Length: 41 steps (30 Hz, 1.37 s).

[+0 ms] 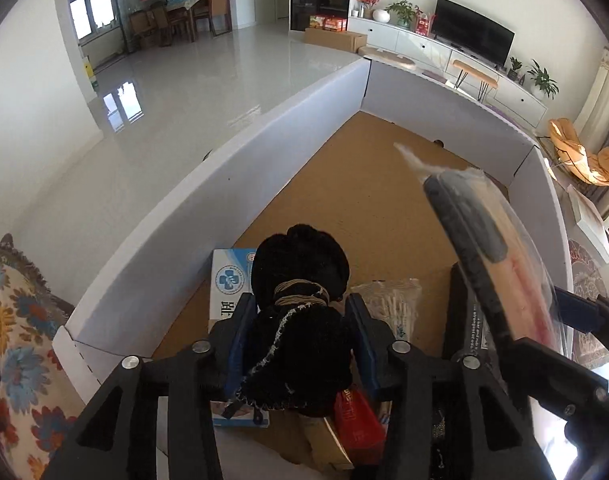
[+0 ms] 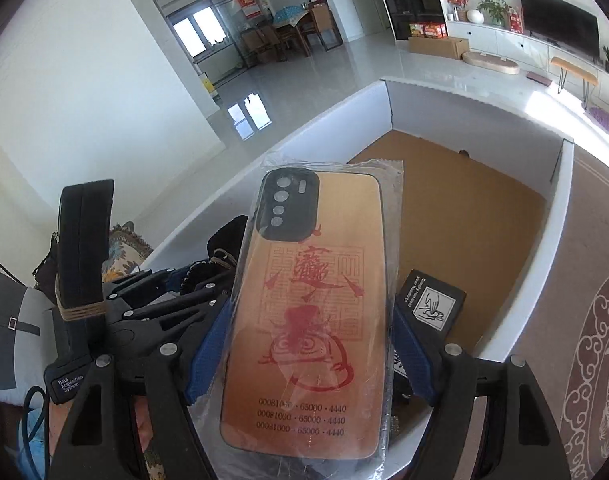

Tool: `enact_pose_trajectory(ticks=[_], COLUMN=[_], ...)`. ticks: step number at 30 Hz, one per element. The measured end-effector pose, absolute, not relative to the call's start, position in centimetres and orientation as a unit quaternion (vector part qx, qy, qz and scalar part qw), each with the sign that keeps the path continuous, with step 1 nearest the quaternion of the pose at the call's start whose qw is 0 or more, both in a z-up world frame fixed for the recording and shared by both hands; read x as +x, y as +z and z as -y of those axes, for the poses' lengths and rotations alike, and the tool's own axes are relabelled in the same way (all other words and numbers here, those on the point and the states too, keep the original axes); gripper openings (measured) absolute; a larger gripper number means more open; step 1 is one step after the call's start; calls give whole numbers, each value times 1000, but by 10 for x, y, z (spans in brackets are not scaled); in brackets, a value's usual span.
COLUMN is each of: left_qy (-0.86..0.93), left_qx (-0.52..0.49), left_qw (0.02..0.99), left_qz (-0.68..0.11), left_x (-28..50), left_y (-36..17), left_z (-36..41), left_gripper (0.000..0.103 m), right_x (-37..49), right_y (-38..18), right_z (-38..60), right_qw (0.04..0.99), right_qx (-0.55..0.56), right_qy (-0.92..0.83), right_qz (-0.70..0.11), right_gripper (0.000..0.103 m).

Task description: Organize objects

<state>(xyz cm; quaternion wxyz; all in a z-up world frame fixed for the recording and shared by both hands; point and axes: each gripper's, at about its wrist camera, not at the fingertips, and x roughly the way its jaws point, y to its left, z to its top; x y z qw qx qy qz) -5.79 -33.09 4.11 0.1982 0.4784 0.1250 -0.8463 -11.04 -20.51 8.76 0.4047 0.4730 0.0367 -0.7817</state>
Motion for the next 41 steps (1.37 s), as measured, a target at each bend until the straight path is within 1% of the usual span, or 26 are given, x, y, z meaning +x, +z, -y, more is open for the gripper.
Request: enact_pose_trajectory(ticks=[1,2,3,5,7,9,11,14,17,20,23,29,35,39,41], left_qy=[-845,-848,-853,-860,-861,-861,-869,-874,-863,-855,-858,-866,-867,-870,-873], left_qx=[478,471,462,450,445,440,426,412,423,437,430,415,409,397,390], left_qw=[203,208,212,216,230,248,243,248,265,262,266,257,263,258,262], left_qz=[-125,-123,-119,-107,-89,-63,-59,-70,-78,-97,-93,-111,-113,-133,-129], left_x=[-55,-50,-44,-38,-35,-34,-27,-20,-17,-12,-5,0,2,5,7], left_y=[41,42,45,50,55,62,69,79,80,79,80,87,89,90,94], left_z=[334,334,333,326,315,302,287,275,271,273,271,277,281,282,276], left_gripper=[78,88,90,93,96,97,97,97,97,97,97,97,97,97,97], right_x=[-110,-108,-107,-106,-111,-114,-112,-108,-104,-104,-101,-108,-112,-112,-112], right_y=[81,77,77,82,88,96,103,111,114,114,114,111,110,109,109], right_z=[212,214,211,199,178,161,150,143,146,150,156,163,167,167,164], right_qw=[403,401,400,394,380,368,357,346,341,339,339,335,332,332,332], right_qx=[481,485,483,475,464,454,446,437,432,436,437,442,443,443,442], right_qy=[-777,-776,-778,-786,-800,-811,-820,-827,-829,-825,-823,-822,-823,-823,-825], right_qz=[-43,-42,-35,-20,-19,-25,-38,-70,-98,-118,-130,-128,-129,-126,-119], right_gripper=[77,77,78,91,92,94,99,99,99,99,99,99,99,99,99])
